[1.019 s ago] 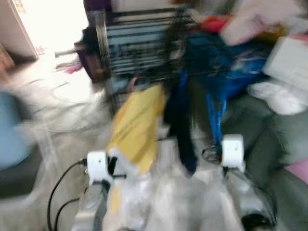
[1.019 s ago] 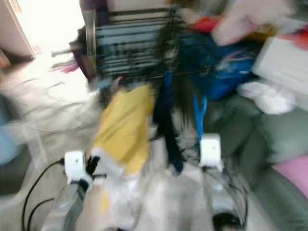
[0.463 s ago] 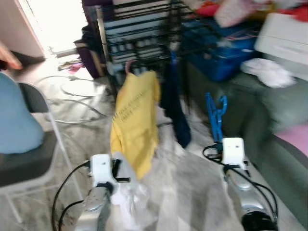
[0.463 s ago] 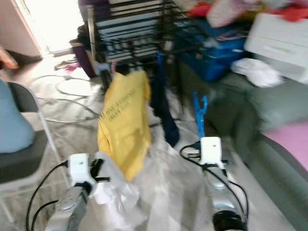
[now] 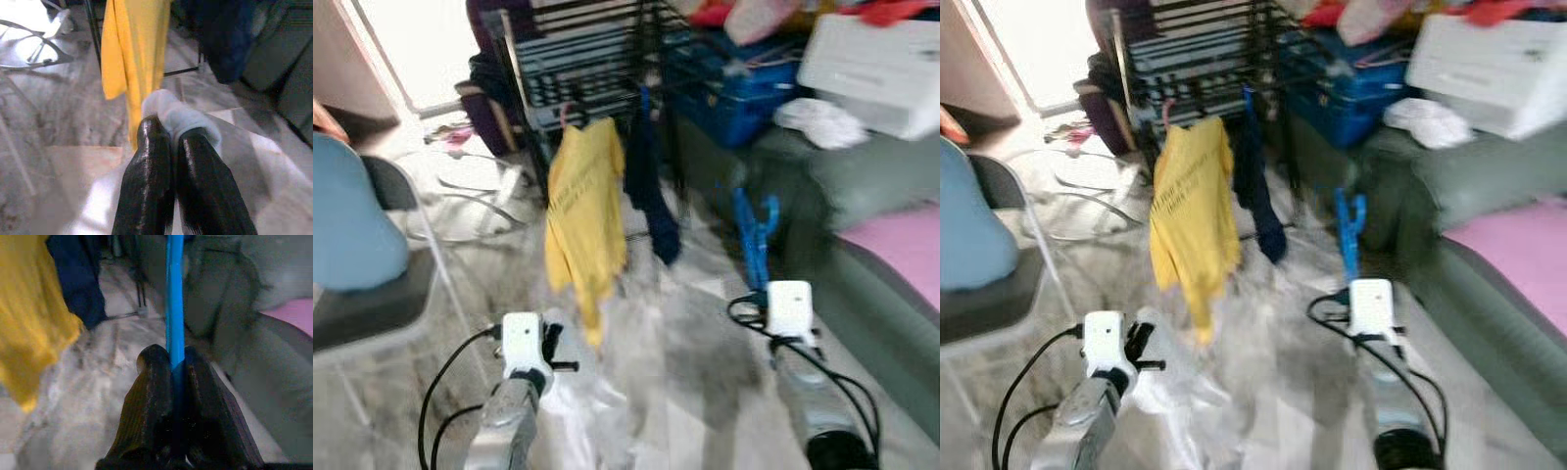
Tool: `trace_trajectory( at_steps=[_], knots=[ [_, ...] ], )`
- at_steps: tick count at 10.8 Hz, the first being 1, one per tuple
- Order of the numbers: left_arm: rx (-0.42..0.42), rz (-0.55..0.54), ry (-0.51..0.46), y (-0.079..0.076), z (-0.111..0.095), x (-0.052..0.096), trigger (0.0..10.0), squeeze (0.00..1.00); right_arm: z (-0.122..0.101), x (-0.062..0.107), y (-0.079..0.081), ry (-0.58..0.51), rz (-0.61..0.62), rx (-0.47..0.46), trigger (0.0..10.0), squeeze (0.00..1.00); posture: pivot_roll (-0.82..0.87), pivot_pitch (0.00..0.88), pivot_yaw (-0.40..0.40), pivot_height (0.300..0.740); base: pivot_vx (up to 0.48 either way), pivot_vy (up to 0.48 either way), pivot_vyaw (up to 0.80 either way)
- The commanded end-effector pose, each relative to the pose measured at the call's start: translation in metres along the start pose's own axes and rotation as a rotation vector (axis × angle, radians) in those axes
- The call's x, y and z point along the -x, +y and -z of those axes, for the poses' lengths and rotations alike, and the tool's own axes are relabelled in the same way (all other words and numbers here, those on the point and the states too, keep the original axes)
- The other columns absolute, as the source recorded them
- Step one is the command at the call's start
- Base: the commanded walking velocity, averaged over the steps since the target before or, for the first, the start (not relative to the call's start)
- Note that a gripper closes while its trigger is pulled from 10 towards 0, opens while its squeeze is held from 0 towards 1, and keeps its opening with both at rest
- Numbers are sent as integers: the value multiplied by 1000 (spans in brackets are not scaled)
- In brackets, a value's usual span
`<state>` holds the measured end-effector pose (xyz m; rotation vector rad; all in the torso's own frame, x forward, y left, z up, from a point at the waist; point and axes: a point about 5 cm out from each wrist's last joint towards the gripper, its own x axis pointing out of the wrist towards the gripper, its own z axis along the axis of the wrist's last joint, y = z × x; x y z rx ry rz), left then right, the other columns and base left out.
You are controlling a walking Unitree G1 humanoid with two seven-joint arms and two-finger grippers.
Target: Hang hanger
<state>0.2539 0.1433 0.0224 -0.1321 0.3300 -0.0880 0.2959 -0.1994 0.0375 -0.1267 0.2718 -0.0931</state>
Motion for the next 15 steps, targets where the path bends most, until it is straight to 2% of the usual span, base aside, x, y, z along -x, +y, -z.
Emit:
trace_trajectory(
  at_steps=[1,4,7,8,9,11,12,13,14,15],
  knots=[
    [-24,-29,-22,11,-6,1,10000,0,-5,-1,13,-16,-32,-15,10000,0,-96,0,108,740,-285,0,0],
    [-37,-26,-20,12,-6,2,10000,0,-2,0,11,-7,-28,-13,10000,0,-94,0,118,740,-281,0,0],
    [-36,-7,-34,13,-11,-1,10000,0,-1,0,15,1,-33,-5,10000,0,-96,0,139,740,0,0,0],
    [-33,30,-61,12,-18,-2,10000,0,0,-1,17,14,-56,11,10000,0,-98,0,147,740,0,0,0],
    [-75,92,-145,9,-38,-5,10000,0,3,0,22,26,-143,35,10000,0,-96,0,149,740,0,0,0],
    [-133,82,-241,14,-71,-15,10000,0,0,4,29,-20,-283,122,10000,0,-98,0,151,740,0,0,0],
    [-153,43,-297,23,-94,-22,10000,0,-4,7,35,-56,-387,157,10000,0,-100,0,169,740,0,0,0],
    [-154,56,-345,23,-113,-26,10000,0,-11,10,35,-104,-473,156,10000,0,-103,0,170,740,0,0,0],
    [-180,80,-375,20,-124,-29,10000,0,-16,13,31,-120,-537,158,10000,0,-107,0,170,740,0,0,0],
    [-210,85,-382,18,-126,-30,10000,0,-17,14,25,-120,-568,171,10000,0,-112,0,170,740,0,0,0]
  ],
)
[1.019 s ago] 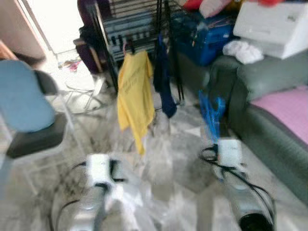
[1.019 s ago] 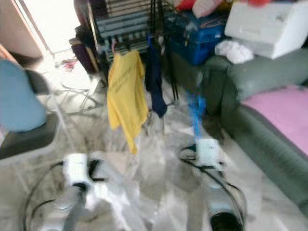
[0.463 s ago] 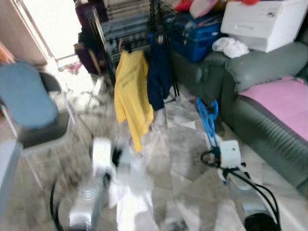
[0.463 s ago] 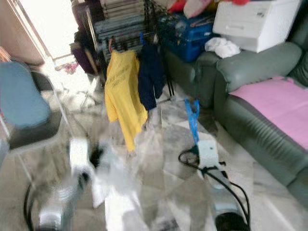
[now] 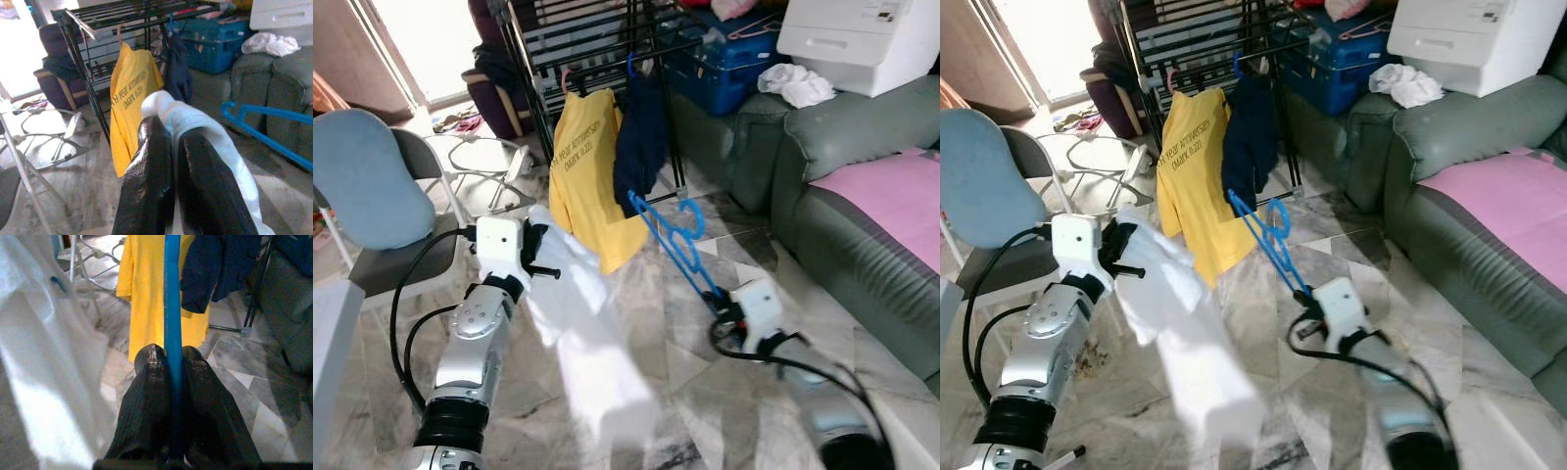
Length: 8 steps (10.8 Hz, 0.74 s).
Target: Hang hanger
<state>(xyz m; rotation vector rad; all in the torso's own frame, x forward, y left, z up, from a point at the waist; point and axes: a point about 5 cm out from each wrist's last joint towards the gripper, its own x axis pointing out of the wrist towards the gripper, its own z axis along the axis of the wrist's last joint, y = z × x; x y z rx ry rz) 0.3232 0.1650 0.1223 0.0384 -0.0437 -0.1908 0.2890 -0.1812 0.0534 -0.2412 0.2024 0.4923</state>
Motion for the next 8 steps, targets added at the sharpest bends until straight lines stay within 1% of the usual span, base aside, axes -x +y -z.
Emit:
trace_trajectory(
  at_steps=[1,2,3,4,6,7,8],
  knots=[
    [-72,-13,-29,5,-7,-2,10000,0,-3,1,1,-11,-43,5,10000,0,-115,0,166,740,0,0,0],
    [-101,-32,-23,7,-6,-2,10000,0,-2,7,-2,1,-86,41,10000,0,-116,0,166,740,0,0,0],
    [-104,-38,-17,9,-5,-2,10000,0,-2,10,-3,9,-112,54,10000,0,-115,0,165,740,0,0,0],
    [-129,-23,-11,12,-2,0,10000,0,5,21,-1,73,-236,114,10000,0,-114,0,166,740,0,0,0],
    [-152,-21,17,16,4,2,10000,0,13,40,-7,175,-387,193,10000,0,-118,0,168,740,0,0,0],
    [-150,-20,22,16,5,2,10000,0,14,48,-13,211,-417,206,10000,0,-119,0,169,740,0,0,0],
    [-134,14,13,13,5,2,10000,0,14,50,-19,228,-408,215,10000,0,-120,0,170,740,0,0,0]
  ],
)
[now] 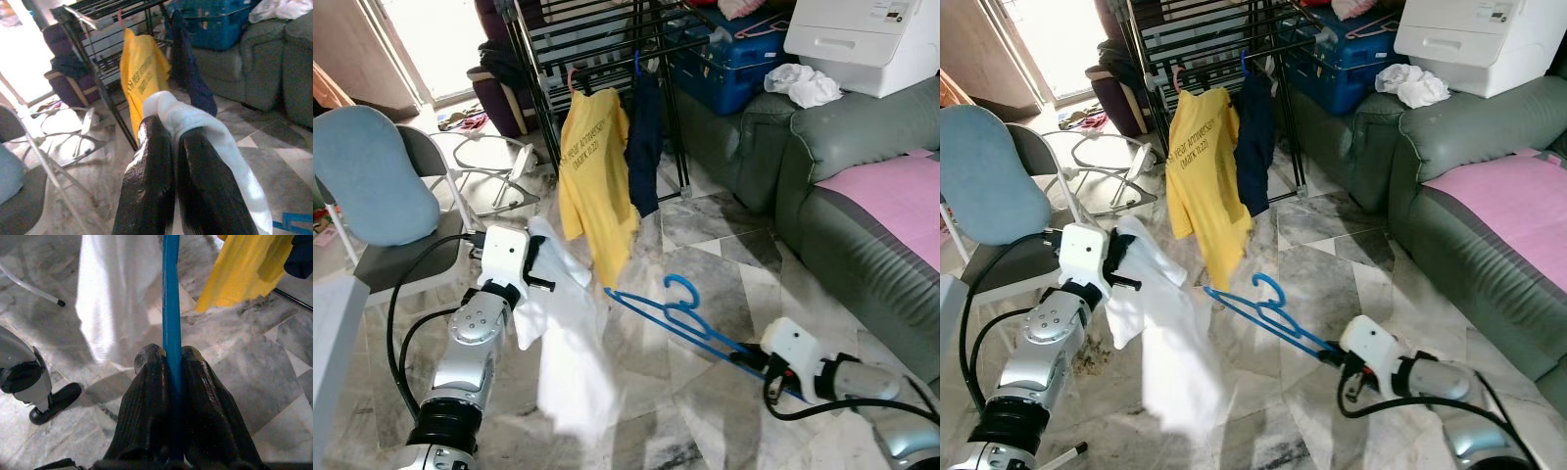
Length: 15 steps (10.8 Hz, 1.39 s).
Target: Hang hanger
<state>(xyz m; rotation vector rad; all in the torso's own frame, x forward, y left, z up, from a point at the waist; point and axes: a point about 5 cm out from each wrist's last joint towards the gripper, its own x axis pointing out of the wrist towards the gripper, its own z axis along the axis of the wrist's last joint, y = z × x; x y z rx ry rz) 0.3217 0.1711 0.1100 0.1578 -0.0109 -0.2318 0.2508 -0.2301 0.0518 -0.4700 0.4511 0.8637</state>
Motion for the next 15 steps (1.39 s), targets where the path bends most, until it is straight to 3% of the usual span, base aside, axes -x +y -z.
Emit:
trace_trajectory(
  at_steps=[1,3,4,6,7,8,9,15],
  knots=[
    [-9,24,-63,2,-11,0,10000,0,-8,-5,-1,-22,-19,19,10000,0,-117,0,170,740,0,0,0],
    [23,131,-130,-10,-19,3,10000,0,-8,-11,0,-17,-10,32,10000,0,-108,0,165,740,0,0,0],
    [-2,157,-146,-14,-21,4,10000,0,-8,-12,2,-12,-18,34,10000,0,-105,0,165,740,0,0,0],
    [-61,119,-93,-10,-14,2,10000,0,-7,-8,-1,0,-10,45,10000,0,-111,0,169,740,0,0,0],
    [-94,35,-24,3,-4,2,10000,0,-2,-3,-6,25,24,66,10000,0,-117,0,171,740,0,0,0],
    [-49,8,-2,9,1,3,10000,0,-1,0,-6,27,8,57,10000,0,-118,0,171,740,0,0,0],
    [-77,12,0,10,1,2,10000,0,1,1,-1,36,-34,59,10000,0,-116,0,169,740,0,0,0],
    [-40,106,-43,-6,-3,3,10000,0,-7,-10,-4,33,-47,92,10000,0,-106,0,155,740,0,0,0]
  ],
)
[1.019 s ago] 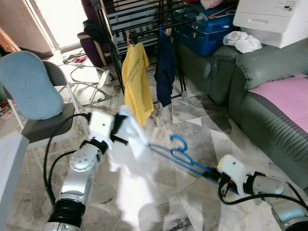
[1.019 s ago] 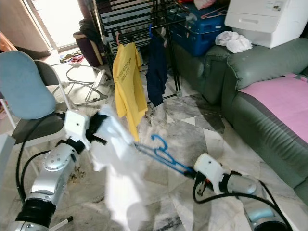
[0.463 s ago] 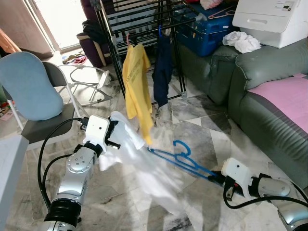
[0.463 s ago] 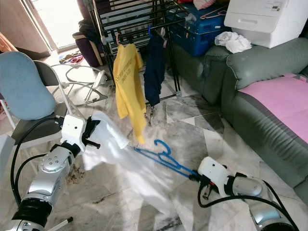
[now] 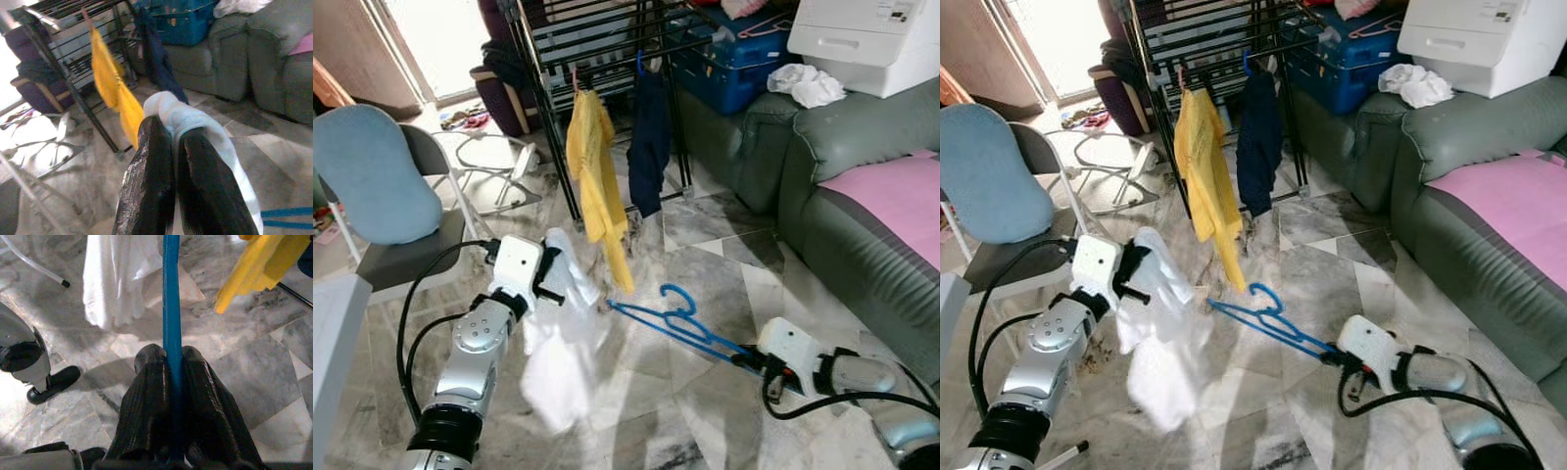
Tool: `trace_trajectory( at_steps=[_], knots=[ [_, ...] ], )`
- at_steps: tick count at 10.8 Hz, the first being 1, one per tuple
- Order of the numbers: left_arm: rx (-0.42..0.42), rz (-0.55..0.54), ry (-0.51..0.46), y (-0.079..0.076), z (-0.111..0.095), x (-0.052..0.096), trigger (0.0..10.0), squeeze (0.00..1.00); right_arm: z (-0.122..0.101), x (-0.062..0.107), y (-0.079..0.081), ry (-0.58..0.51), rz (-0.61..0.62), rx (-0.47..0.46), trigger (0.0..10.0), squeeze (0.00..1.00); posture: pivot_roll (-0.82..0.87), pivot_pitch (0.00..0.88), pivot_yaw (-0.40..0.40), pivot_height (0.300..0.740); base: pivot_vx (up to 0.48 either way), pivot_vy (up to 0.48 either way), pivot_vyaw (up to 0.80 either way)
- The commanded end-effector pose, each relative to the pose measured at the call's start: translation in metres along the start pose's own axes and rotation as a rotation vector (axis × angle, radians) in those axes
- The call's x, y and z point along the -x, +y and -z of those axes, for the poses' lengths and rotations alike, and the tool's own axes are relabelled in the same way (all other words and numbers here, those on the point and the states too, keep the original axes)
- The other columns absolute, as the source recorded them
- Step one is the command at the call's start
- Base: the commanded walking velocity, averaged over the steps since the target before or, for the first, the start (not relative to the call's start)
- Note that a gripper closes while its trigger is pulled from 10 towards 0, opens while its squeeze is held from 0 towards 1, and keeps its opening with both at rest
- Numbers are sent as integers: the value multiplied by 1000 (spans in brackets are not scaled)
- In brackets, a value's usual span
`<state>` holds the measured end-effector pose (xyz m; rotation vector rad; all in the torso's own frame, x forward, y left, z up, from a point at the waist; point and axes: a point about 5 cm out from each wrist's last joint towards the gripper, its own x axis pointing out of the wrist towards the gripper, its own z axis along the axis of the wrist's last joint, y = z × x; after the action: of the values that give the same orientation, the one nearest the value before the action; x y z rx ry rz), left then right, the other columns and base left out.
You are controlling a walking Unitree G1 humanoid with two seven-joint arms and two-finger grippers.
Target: Hang hanger
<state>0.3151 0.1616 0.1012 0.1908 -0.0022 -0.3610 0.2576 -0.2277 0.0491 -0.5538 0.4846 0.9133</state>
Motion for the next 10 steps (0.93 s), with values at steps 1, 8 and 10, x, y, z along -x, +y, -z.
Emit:
trace_trajectory(
  at_steps=[1,8,10],
  knots=[
    [-20,14,-61,2,-11,0,10000,0,-7,-4,-2,-23,-2,26,10000,0,-107,0,155,740,0,0,0],
    [-71,-66,49,12,3,0,10000,0,-3,0,-11,13,62,67,10000,0,-111,0,154,740,0,0,0],
    [-91,-89,72,14,6,0,10000,0,-4,-1,-6,7,9,63,10000,0,-111,0,155,740,0,0,0]
  ],
)
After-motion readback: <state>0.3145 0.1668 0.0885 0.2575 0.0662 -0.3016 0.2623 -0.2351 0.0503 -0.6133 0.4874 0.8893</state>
